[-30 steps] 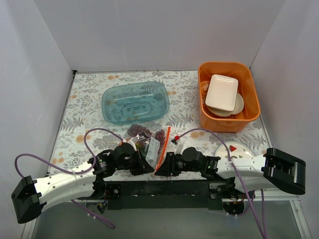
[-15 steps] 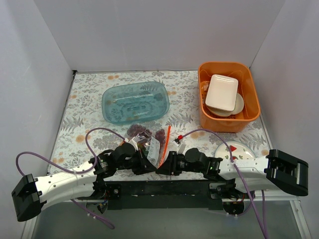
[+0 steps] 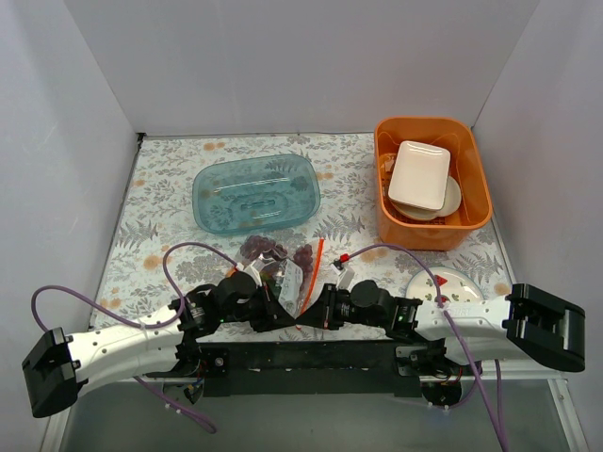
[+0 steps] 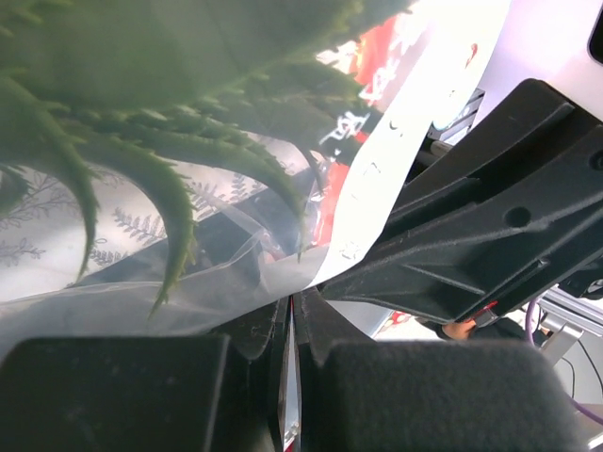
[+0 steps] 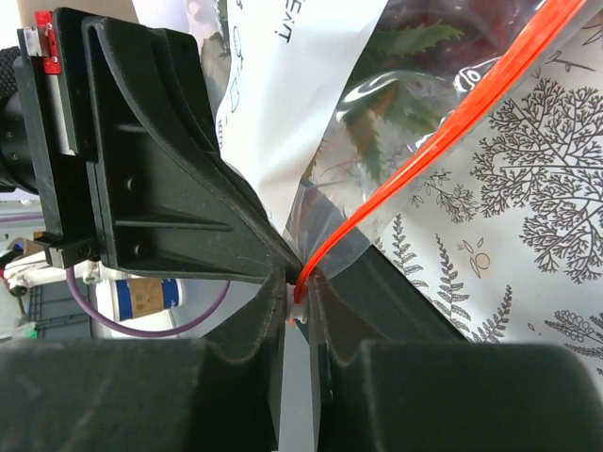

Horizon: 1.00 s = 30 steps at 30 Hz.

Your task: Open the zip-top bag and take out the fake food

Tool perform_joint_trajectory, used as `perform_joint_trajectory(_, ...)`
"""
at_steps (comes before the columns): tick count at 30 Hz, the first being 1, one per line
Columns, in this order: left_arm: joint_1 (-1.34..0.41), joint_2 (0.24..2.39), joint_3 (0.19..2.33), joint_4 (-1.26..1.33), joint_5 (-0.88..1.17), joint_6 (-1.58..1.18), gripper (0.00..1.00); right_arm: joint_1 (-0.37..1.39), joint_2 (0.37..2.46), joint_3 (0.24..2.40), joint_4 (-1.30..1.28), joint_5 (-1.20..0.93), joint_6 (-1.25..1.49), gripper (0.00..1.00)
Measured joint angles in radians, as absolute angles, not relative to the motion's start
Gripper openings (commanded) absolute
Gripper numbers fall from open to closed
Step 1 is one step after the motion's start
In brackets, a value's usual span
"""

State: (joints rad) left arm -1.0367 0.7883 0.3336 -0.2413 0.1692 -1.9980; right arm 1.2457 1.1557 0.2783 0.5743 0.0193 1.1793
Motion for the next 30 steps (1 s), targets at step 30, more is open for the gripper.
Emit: perform_joint_trajectory(30, -1.042, 0.81, 0.334, -0.207, 0.198, -1.998, 0.0, 1.223, 1.088, 0.224, 0.543, -0.03, 1.185, 0.46)
